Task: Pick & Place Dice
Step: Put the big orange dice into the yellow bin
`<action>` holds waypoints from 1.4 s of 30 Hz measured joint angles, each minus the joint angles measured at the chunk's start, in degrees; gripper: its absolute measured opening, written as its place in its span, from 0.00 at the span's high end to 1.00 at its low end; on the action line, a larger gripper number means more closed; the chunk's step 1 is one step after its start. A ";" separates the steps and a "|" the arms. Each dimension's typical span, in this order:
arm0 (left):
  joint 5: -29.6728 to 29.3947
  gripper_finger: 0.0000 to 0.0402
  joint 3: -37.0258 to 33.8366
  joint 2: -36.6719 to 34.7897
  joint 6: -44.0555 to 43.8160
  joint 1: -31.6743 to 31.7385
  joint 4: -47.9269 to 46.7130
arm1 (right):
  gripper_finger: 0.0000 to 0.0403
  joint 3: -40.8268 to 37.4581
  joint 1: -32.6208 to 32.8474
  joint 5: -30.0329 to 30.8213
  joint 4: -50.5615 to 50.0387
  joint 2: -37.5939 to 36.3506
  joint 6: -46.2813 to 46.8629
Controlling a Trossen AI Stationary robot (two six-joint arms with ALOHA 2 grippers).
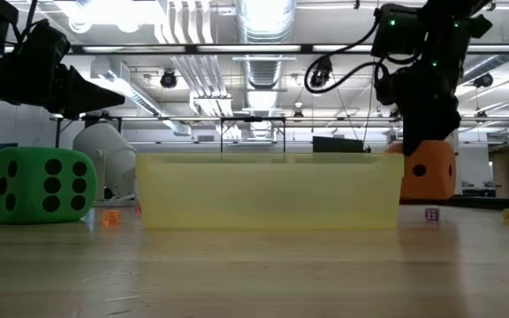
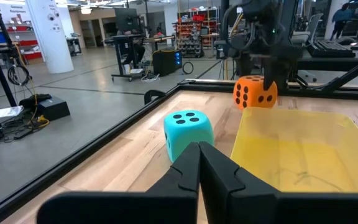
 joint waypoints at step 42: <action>0.02 0.98 0.00 0.02 -0.01 0.00 0.00 | 0.15 32.63 12.37 0.71 -2.94 23.41 -31.78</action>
